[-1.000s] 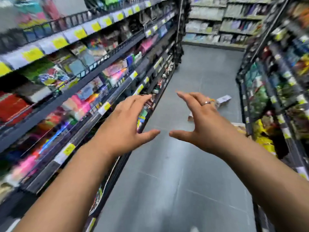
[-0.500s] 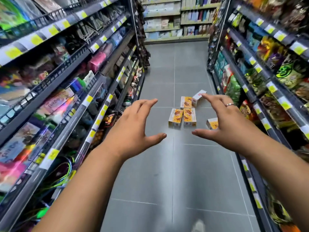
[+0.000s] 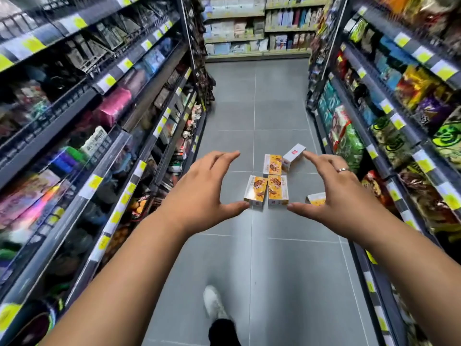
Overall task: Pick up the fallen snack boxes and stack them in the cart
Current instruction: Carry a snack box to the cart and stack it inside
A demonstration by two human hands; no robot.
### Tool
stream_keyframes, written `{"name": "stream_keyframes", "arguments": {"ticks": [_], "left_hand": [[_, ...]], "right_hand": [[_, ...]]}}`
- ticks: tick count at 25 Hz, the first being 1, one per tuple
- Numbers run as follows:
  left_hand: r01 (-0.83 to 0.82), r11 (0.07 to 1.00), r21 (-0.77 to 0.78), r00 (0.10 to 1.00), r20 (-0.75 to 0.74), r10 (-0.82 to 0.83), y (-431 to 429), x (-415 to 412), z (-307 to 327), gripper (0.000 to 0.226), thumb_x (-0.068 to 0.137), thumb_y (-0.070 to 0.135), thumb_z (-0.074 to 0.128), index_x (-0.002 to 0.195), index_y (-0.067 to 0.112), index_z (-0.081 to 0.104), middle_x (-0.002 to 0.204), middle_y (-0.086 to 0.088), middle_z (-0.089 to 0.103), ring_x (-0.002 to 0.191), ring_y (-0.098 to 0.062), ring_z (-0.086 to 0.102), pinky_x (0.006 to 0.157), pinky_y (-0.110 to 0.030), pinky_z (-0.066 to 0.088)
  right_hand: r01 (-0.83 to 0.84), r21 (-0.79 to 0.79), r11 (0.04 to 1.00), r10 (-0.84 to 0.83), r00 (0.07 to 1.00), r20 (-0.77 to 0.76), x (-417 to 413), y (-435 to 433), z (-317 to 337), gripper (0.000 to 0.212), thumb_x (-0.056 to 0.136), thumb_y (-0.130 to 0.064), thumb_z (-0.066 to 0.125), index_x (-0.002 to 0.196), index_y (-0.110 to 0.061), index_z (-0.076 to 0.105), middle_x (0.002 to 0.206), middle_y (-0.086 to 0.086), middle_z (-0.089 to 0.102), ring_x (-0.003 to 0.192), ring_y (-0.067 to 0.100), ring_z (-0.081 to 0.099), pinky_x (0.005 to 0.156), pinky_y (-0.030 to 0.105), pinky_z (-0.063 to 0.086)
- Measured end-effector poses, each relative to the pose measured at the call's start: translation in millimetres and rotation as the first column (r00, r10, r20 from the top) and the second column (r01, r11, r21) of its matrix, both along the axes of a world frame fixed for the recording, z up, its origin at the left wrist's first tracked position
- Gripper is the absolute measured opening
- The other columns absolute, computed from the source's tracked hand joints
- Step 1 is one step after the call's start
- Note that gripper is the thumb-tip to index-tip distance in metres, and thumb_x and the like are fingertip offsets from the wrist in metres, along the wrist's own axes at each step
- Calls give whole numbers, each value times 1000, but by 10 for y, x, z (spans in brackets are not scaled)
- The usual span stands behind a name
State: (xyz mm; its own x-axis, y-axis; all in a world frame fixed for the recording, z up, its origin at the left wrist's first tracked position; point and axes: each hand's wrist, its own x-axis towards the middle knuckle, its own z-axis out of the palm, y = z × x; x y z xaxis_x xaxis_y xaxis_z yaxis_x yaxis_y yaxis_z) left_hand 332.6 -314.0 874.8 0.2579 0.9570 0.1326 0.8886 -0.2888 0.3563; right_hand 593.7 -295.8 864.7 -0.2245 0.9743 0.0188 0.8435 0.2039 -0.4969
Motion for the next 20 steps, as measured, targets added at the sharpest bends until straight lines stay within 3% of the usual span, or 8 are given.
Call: {"name": "stream_keyframes", "arguments": {"ticks": [3, 6, 11, 14, 20], "left_hand": [[54, 998, -16, 999, -1, -54, 743, -123, -81, 92, 75, 59, 68, 150, 32, 22, 147, 7, 33, 137, -15, 33, 113, -35, 32], [105, 992, -63, 994, -7, -106, 1556, -290, -135, 93, 74, 60, 67, 150, 33, 21, 147, 6, 32, 136, -18, 34, 111, -40, 35], [235, 967, -100, 971, -25, -238, 2742, -447, -191, 93, 75, 57, 70, 150, 34, 21, 149, 7, 30, 136, -17, 34, 110, -37, 35], [298, 946, -130, 953, -15, -302, 3358, -393, -269, 94, 75, 57, 71, 150, 37, 18, 149, 10, 27, 136, -16, 32, 110, -36, 35], [324, 933, -155, 946, 22, -325, 4738, -178, -418, 100, 71, 64, 68, 151, 34, 18, 149, 7, 29, 138, -18, 33, 112, -40, 35]], "right_hand": [[27, -6, 1000, -27, 999, 25, -214, 550, -61, 99, 70, -57, 75, 148, -43, 15, 147, -10, 21, 132, 19, 36, 88, 30, 36], [70, -16, 997, -69, 997, 30, -484, 1173, -90, 100, 70, -57, 75, 149, -41, 16, 145, -8, 23, 129, 23, 38, 99, 36, 40], [193, -31, 981, -193, 981, -5, -763, 2000, -175, 99, 69, -58, 74, 149, -40, 18, 147, -7, 23, 131, 23, 38, 103, 35, 37], [242, -62, 968, -242, 970, 8, -759, 2465, -247, 98, 71, -60, 72, 149, -40, 16, 149, -7, 22, 137, 21, 32, 102, 34, 37], [296, -76, 952, -297, 955, 1, -574, 3755, -448, 101, 71, -62, 72, 150, -39, 14, 145, -4, 24, 129, 25, 38, 101, 37, 41]]}}
